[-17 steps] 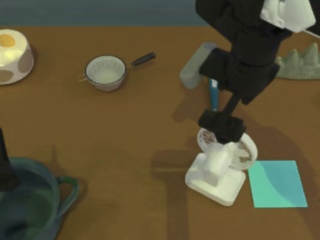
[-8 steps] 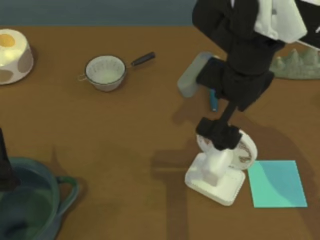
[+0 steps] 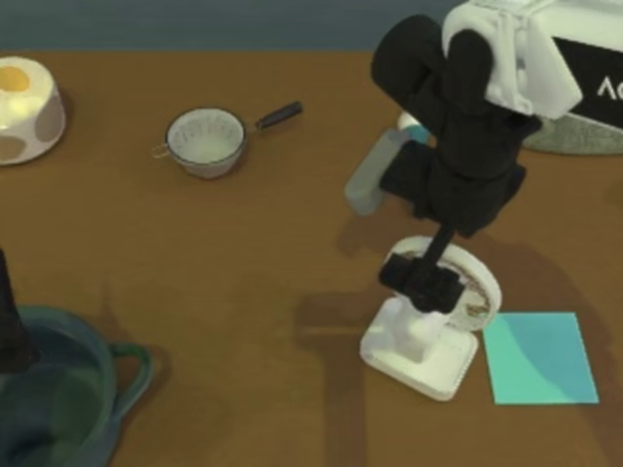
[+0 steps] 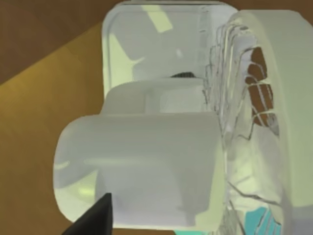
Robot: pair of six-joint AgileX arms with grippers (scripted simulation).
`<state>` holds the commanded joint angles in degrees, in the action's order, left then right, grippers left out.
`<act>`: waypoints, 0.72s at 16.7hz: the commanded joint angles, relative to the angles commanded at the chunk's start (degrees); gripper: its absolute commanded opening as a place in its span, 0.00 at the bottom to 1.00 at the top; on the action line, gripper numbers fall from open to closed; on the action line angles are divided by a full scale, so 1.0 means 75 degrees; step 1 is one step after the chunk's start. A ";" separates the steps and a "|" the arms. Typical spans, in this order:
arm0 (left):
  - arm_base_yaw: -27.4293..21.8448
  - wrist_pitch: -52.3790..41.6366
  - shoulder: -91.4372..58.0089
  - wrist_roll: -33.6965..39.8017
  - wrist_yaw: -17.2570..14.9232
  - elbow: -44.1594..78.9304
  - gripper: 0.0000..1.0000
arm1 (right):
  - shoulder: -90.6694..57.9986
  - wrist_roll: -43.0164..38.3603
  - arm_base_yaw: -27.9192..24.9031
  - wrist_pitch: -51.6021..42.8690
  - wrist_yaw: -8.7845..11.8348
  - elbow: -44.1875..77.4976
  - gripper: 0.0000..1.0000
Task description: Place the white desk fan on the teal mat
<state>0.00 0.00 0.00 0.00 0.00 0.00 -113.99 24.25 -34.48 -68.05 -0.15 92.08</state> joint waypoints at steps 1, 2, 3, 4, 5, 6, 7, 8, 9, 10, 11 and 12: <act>0.0000 0.0000 0.0000 0.0000 0.0000 0.0000 1.00 | 0.0000 0.0000 0.0000 0.0000 0.0000 0.0000 0.92; 0.0000 0.0000 0.0000 0.0000 0.0000 0.0000 1.00 | 0.0000 0.0000 0.0000 0.0000 0.0000 0.0000 0.85; 0.0000 0.0000 0.0000 0.0000 0.0000 0.0000 1.00 | 0.0000 0.0000 0.0000 0.0000 0.0000 0.0000 0.77; 0.0000 0.0000 0.0000 0.0000 0.0000 0.0000 1.00 | 0.0000 0.0000 0.0000 0.0000 0.0000 0.0000 0.70; 0.0000 0.0000 0.0000 0.0000 0.0000 0.0000 1.00 | 0.0000 0.0000 0.0000 0.0000 0.0000 0.0000 0.62; 0.0000 0.0000 0.0000 0.0000 0.0000 0.0000 1.00 | 0.0000 0.0000 0.0000 0.0000 0.0000 0.0000 0.55; 0.0000 0.0000 0.0000 0.0000 0.0000 0.0000 1.00 | 0.0000 0.0000 0.0000 0.0000 0.0000 0.0000 0.47; 0.0000 0.0000 0.0000 0.0000 0.0000 0.0000 1.00 | 0.0000 0.0000 0.0000 0.0000 0.0000 0.0000 0.40; 0.0000 0.0000 0.0000 0.0000 0.0000 0.0000 1.00 | 0.0000 0.0000 0.0000 0.0000 0.0000 0.0000 0.32; 0.0000 0.0000 0.0000 0.0000 0.0000 0.0000 1.00 | 0.0000 0.0000 0.0000 0.0000 0.0000 0.0000 0.25; 0.0000 0.0000 0.0000 0.0000 0.0000 0.0000 1.00 | 0.0000 0.0000 0.0000 0.0000 0.0000 0.0000 0.17; 0.0000 0.0000 0.0000 0.0000 0.0000 0.0000 1.00 | 0.0000 0.0000 0.0000 0.0000 0.0000 0.0000 0.10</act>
<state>0.00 0.00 0.00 0.00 0.00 0.00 -113.99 24.25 -34.48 -68.05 -0.15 92.08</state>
